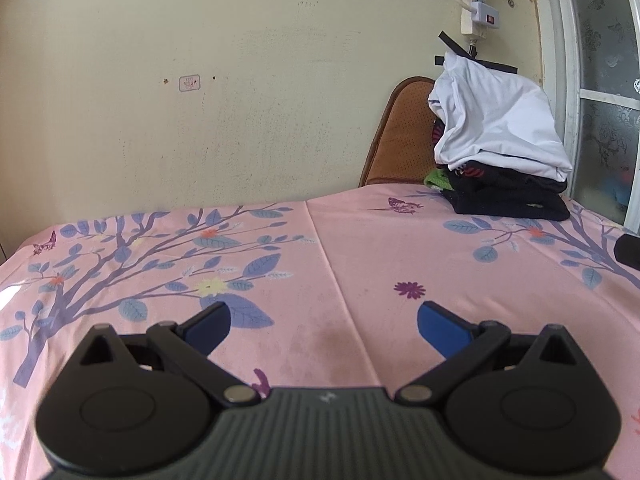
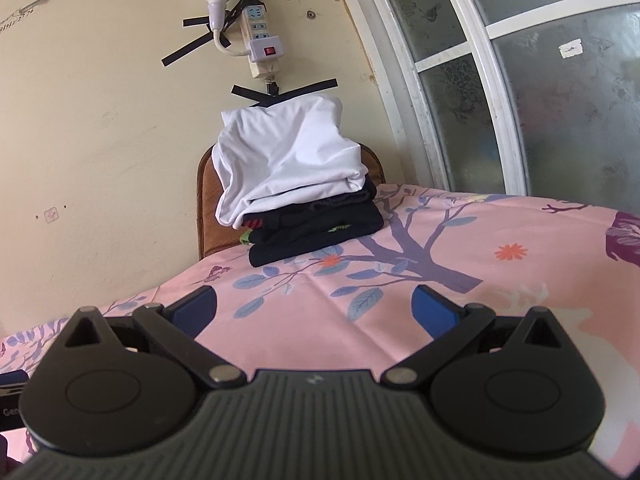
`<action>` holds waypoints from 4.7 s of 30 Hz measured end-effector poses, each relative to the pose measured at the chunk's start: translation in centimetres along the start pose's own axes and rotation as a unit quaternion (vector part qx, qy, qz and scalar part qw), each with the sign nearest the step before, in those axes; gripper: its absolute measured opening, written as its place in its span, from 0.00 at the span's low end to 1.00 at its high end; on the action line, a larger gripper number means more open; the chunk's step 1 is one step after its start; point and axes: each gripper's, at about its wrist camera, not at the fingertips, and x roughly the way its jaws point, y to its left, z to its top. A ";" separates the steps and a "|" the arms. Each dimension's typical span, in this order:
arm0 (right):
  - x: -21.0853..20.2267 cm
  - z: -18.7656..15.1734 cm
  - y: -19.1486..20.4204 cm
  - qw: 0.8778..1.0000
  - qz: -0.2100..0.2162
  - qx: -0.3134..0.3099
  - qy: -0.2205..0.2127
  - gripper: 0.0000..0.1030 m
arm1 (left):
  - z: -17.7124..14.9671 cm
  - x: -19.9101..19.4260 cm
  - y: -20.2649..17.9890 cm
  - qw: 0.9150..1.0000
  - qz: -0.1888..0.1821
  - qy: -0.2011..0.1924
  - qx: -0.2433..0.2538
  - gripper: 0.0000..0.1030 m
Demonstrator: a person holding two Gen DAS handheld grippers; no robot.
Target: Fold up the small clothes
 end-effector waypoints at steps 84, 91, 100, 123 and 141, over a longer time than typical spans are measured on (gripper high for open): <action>0.2 0.0 0.0 1.000 0.001 0.007 0.011 1.00 | -0.1 -0.1 -0.4 0.999 -0.003 0.016 0.039 1.00; 0.1 0.1 -0.1 1.000 0.001 0.009 0.009 1.00 | -0.1 -0.2 -0.3 0.999 0.000 0.013 0.040 1.00; 0.2 0.1 -0.1 1.000 0.001 0.009 0.009 1.00 | -0.1 -0.6 -0.3 0.999 -0.005 0.007 0.041 1.00; 0.1 0.2 -0.1 1.000 0.001 0.009 0.010 1.00 | -0.2 -0.2 -0.2 0.998 -0.015 0.052 0.029 1.00; 0.2 0.1 -0.1 1.000 0.000 0.008 0.011 1.00 | -0.5 -0.6 -0.8 0.998 -0.009 0.039 0.057 1.00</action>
